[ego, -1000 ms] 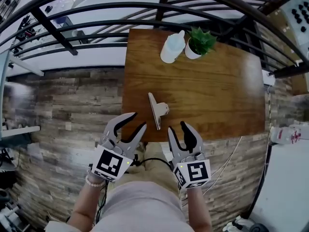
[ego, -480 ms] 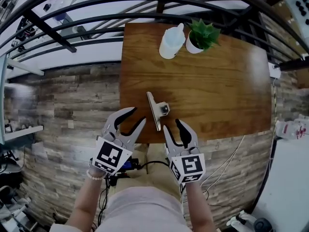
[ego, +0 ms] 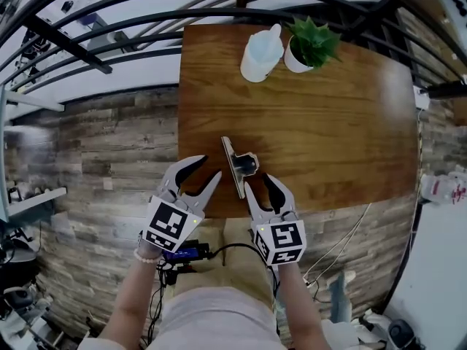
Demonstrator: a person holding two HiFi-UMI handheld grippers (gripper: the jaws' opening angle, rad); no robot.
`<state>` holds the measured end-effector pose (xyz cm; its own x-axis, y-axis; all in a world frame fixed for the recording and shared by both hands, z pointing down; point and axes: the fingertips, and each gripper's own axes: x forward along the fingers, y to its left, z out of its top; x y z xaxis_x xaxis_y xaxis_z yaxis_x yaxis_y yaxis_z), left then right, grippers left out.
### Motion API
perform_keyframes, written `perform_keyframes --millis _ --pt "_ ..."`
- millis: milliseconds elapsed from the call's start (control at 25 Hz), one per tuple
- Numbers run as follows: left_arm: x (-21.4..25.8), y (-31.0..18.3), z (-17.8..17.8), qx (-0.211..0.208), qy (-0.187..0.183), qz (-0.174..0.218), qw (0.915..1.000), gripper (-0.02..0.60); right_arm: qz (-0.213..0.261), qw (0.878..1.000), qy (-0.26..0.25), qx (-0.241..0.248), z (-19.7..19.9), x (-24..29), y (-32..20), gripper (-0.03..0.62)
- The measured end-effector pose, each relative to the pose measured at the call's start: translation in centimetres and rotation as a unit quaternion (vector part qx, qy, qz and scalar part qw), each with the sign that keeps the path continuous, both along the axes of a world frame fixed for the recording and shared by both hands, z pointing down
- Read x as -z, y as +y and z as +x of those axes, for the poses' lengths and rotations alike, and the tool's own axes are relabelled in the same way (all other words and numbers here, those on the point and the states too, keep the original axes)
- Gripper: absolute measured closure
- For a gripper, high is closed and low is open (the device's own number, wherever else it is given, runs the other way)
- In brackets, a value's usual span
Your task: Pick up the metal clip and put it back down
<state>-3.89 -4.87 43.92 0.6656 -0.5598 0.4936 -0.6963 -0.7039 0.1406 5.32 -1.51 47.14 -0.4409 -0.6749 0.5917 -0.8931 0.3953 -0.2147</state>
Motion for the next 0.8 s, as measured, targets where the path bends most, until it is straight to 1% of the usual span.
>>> perform_keyframes --millis 160,440,800 --pt "-1.2 -0.5 0.2 -0.007 -0.005 -0.006 0.9999 0.445 -0.012 1.000 0.001 -0.003 0.0 -1.5 -0.6 0.414" --pt "-2.8 -1.7 0.9 -0.038 -0.017 -0.007 0.9991 0.439 -0.029 0.999 0.004 -0.015 0.3 -3.5 -1.0 0.413" --pt "-5.5 -2.4 1.6 -0.053 -0.022 -0.035 0.9978 0.436 -0.040 0.999 0.001 -0.022 0.4 -5.1 -1.8 0.413"
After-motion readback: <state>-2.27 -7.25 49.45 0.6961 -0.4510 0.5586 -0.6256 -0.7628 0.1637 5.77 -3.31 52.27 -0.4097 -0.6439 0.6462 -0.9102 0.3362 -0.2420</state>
